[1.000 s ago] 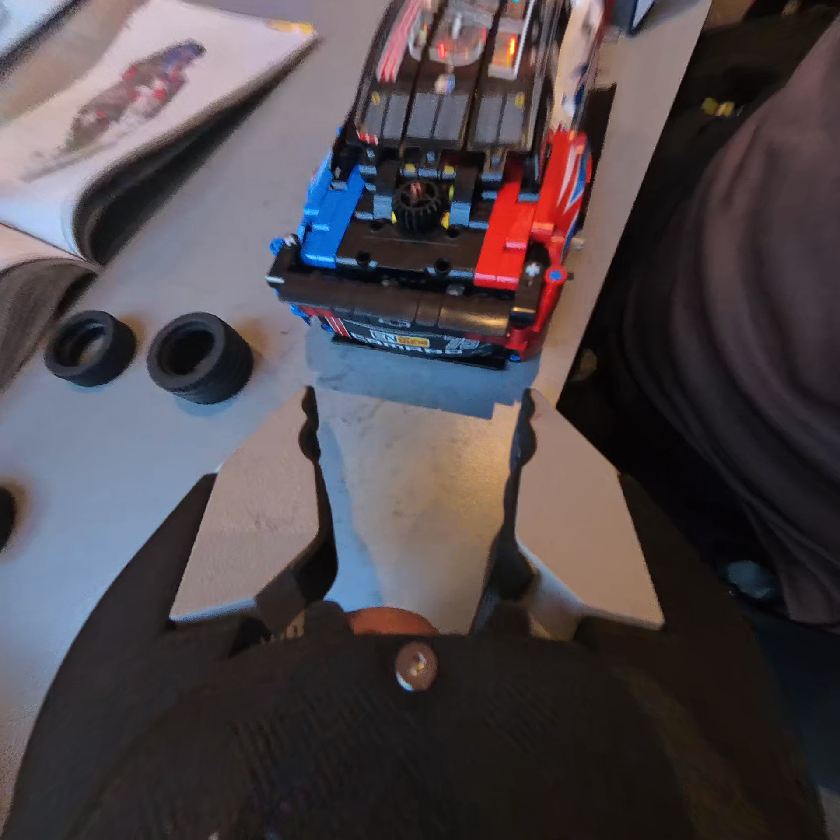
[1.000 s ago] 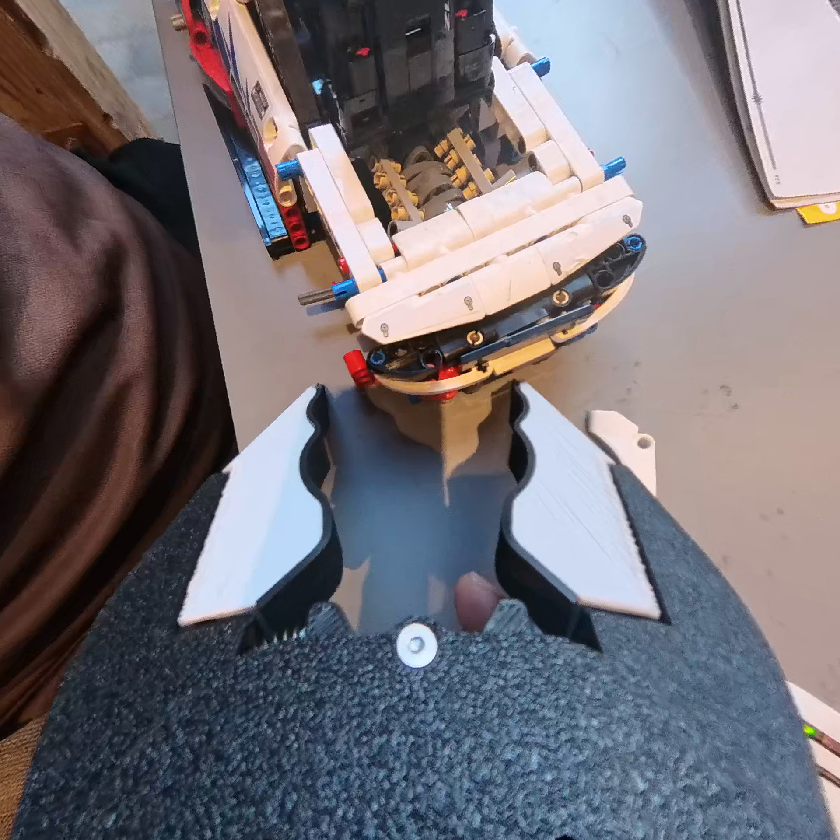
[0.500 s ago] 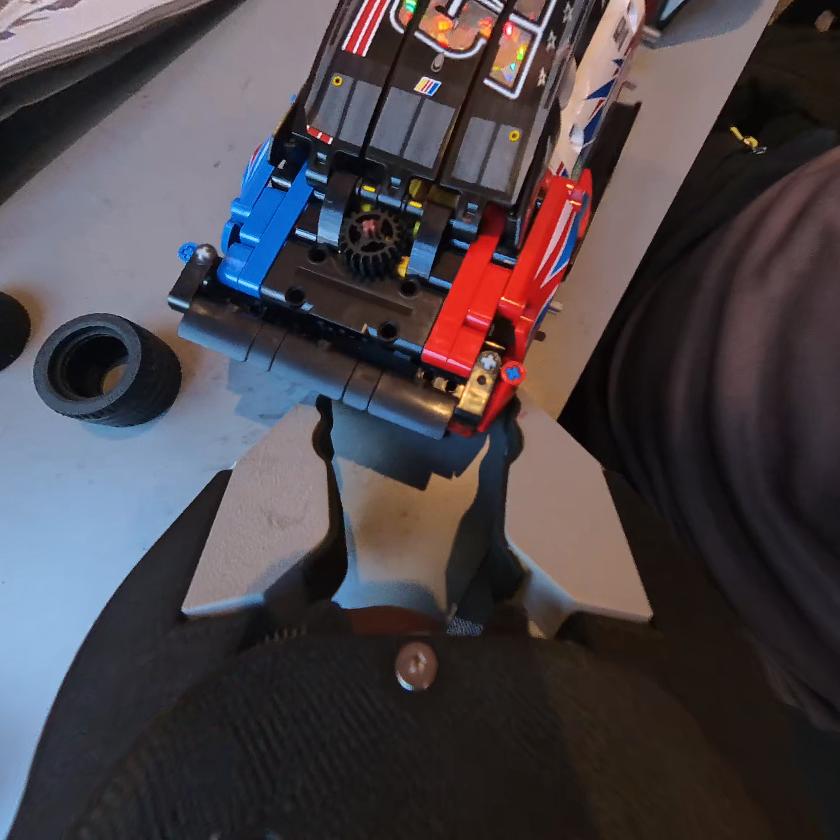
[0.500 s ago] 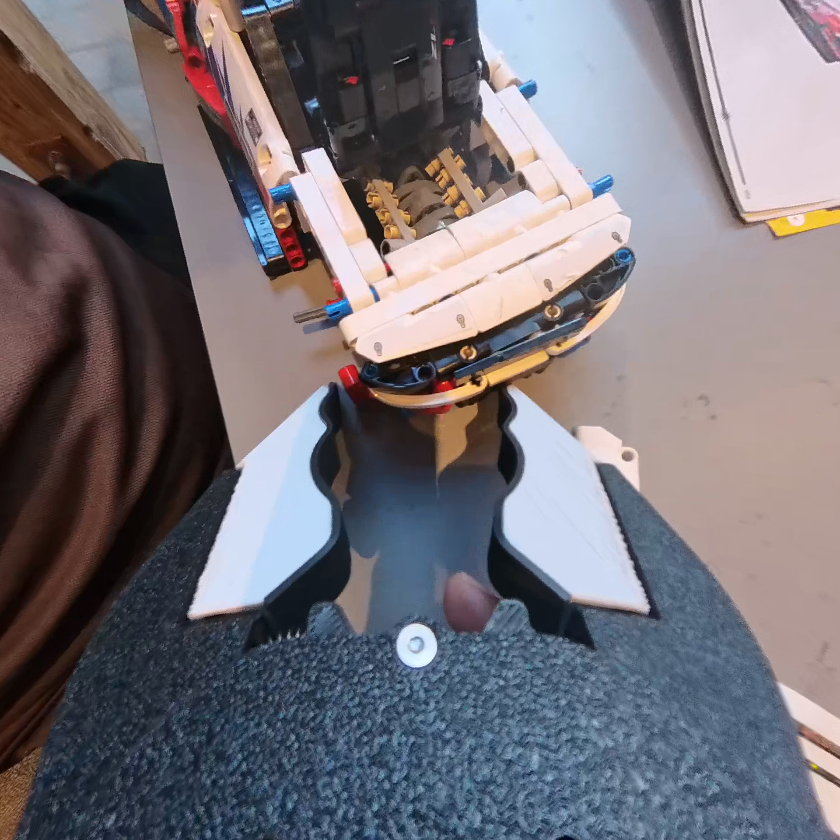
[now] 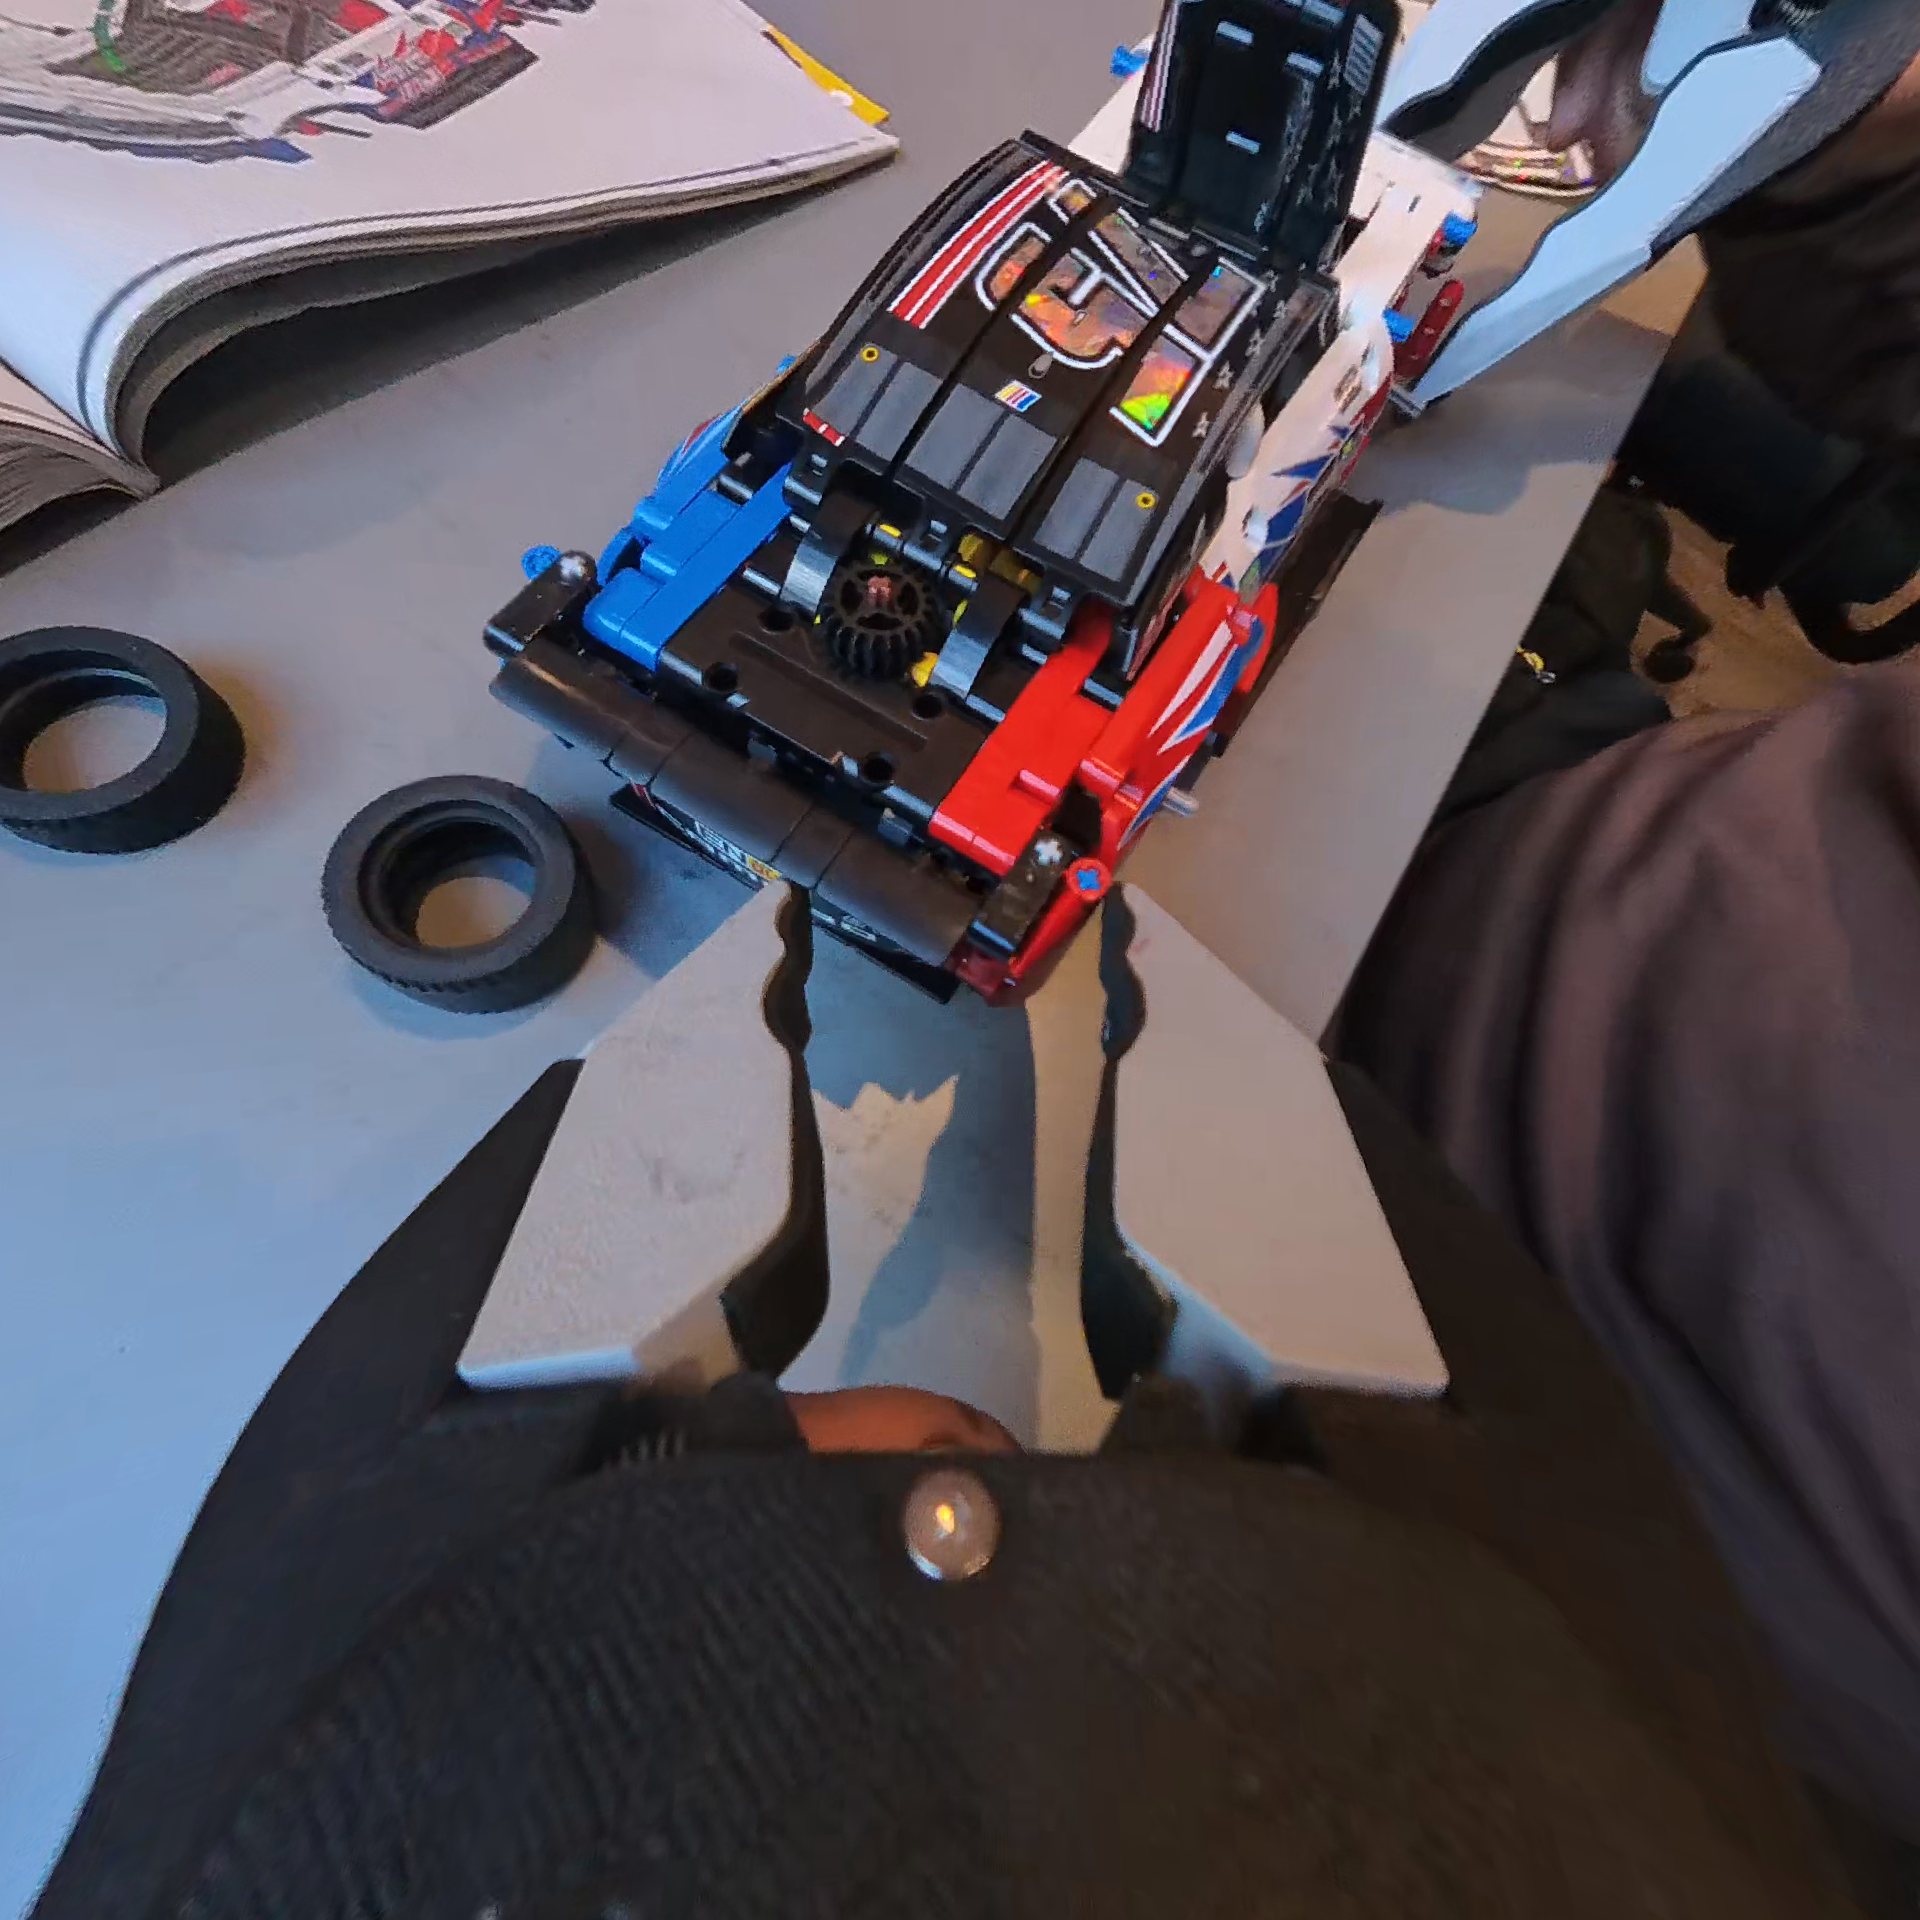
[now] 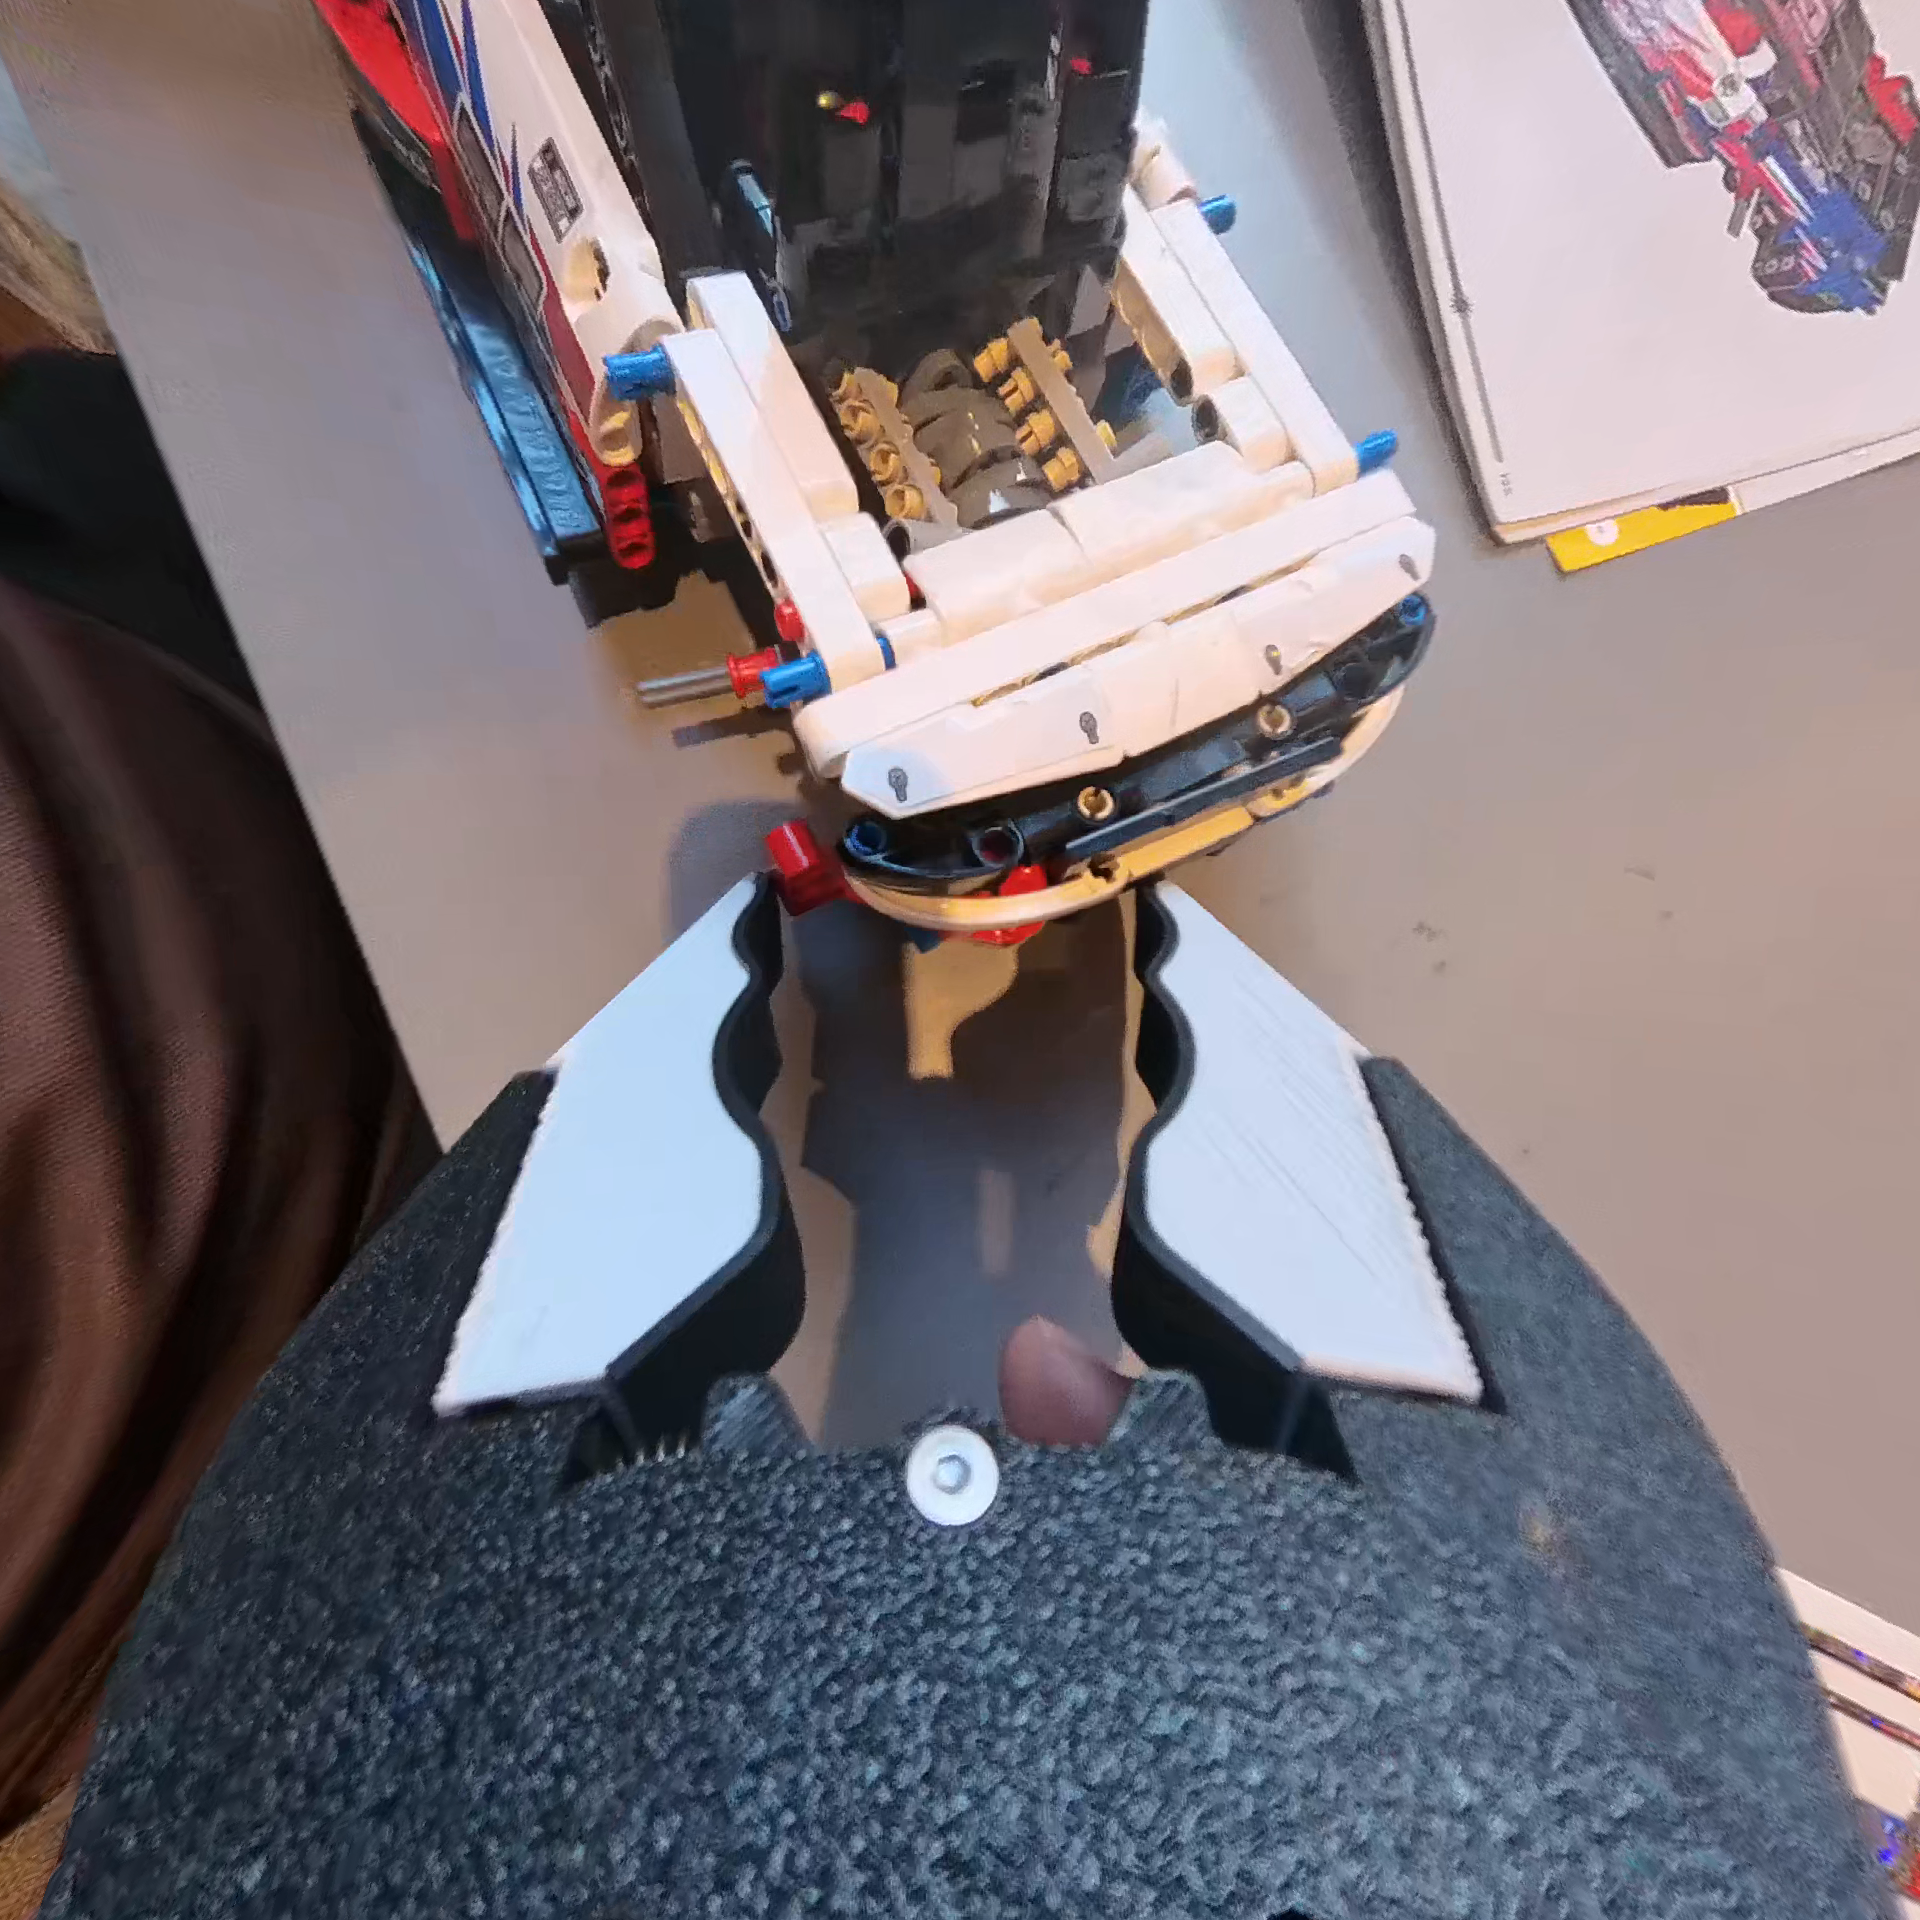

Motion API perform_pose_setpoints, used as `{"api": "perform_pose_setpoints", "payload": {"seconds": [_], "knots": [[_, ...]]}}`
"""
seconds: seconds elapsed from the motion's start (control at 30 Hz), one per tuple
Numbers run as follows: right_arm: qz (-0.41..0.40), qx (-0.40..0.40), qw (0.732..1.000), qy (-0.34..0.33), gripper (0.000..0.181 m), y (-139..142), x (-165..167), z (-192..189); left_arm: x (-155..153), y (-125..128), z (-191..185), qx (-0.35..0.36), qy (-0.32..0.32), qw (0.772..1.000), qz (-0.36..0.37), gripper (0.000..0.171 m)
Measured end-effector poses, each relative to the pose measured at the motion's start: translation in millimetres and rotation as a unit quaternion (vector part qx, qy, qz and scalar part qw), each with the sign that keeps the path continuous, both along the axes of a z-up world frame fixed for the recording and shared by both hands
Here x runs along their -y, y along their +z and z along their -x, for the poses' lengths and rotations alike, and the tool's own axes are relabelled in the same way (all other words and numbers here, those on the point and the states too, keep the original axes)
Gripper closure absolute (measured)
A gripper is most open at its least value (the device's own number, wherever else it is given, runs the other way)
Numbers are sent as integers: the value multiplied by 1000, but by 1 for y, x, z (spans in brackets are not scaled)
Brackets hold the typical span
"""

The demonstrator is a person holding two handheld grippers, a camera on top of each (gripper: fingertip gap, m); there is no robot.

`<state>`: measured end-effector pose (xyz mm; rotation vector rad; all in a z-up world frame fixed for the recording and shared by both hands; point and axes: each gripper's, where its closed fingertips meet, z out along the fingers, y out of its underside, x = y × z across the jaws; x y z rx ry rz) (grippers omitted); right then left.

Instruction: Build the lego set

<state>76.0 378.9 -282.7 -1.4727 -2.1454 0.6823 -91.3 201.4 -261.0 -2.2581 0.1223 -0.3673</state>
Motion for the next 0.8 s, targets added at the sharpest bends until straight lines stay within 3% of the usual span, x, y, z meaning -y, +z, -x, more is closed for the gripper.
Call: {"api": "perform_pose_setpoints", "payload": {"seconds": [0.3,0.37,0.5,0.57,0.67,0.8], "knots": [[62,16,997,-38,116,-17,-2,0,-3,-6,4,-64,37,997,-34,118],[70,14,997,-41,123,-18,-2,-5,4,5,6,-97,64,991,-63,109],[14,11,997,-73,111,-15,-19,-25,24,25,14,-174,109,975,-86,80],[-28,-16,996,-82,111,-4,-25,-30,28,25,11,-197,106,971,-80,77],[-46,-50,995,-72,113,8,-19,-28,17,28,0,-252,94,959,-85,83],[52,-58,994,-77,103,6,-14,-16,-17,37,-33,-335,69,929,-139,89]]}}
